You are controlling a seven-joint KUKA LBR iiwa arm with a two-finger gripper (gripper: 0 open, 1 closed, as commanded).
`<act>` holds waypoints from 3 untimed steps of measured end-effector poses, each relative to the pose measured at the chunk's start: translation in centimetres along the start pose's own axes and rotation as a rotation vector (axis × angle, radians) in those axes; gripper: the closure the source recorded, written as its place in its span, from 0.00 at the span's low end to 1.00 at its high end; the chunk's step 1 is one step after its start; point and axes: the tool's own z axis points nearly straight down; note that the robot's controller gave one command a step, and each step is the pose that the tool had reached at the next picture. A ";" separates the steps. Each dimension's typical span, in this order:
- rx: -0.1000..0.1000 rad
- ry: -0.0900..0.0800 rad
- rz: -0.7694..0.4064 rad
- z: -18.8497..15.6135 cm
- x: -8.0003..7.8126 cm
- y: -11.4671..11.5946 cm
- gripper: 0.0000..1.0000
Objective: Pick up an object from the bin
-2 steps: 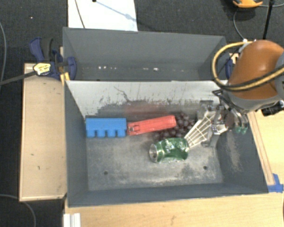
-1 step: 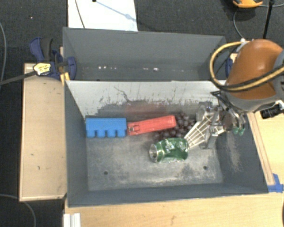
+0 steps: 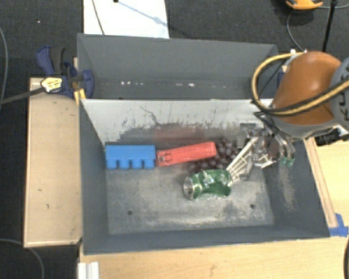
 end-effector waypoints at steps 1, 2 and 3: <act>-0.001 0.032 -0.026 5.6 0.8 0.5 0.00; -0.001 0.012 0.008 5.6 -0.1 1.8 0.00; -0.001 0.003 0.021 5.4 -0.3 2.1 0.00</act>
Offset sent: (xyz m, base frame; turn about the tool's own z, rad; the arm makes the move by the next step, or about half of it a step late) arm 0.0095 0.0226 -0.0507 0.0197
